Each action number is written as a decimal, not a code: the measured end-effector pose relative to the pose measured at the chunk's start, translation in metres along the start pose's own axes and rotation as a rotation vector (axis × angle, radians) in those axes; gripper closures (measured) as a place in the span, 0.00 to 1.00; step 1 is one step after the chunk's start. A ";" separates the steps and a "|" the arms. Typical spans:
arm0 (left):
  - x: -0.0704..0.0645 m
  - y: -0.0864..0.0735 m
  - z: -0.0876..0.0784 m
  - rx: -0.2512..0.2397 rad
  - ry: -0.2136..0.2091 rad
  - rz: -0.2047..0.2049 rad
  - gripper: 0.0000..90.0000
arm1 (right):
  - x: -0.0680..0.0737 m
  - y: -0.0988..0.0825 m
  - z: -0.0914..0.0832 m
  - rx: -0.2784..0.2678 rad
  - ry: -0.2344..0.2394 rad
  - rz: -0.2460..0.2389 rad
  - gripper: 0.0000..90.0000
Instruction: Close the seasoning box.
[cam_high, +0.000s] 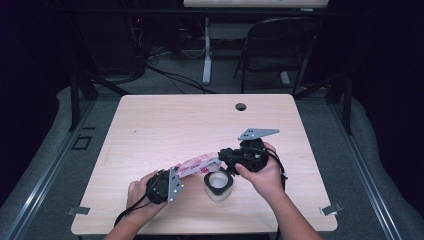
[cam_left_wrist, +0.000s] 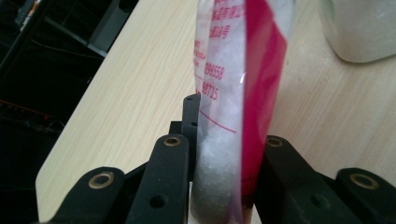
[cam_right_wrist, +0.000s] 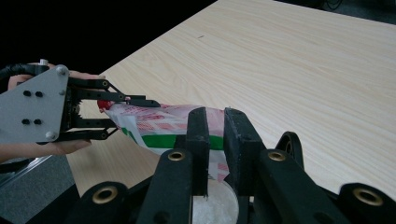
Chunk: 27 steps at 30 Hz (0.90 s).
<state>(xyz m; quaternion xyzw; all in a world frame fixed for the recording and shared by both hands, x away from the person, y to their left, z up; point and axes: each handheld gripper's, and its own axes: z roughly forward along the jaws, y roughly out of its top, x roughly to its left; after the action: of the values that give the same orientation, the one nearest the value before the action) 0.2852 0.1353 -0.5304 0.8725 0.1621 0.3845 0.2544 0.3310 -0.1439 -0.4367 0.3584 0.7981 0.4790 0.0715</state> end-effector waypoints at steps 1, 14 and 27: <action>0.000 0.000 0.000 0.000 0.000 0.000 0.89 | 0.000 0.000 0.000 0.001 0.000 0.002 0.89; 0.007 -0.006 0.002 -0.013 -0.045 -0.071 0.93 | -0.001 -0.003 -0.008 -0.017 -0.006 0.000 0.88; 0.009 -0.009 0.002 -0.019 -0.059 -0.093 0.93 | 0.003 -0.005 0.006 0.040 -0.007 -0.050 0.77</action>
<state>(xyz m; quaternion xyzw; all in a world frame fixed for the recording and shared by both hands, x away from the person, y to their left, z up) 0.2921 0.1467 -0.5316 0.8724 0.1912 0.3479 0.2851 0.3285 -0.1388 -0.4437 0.3414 0.8159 0.4599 0.0788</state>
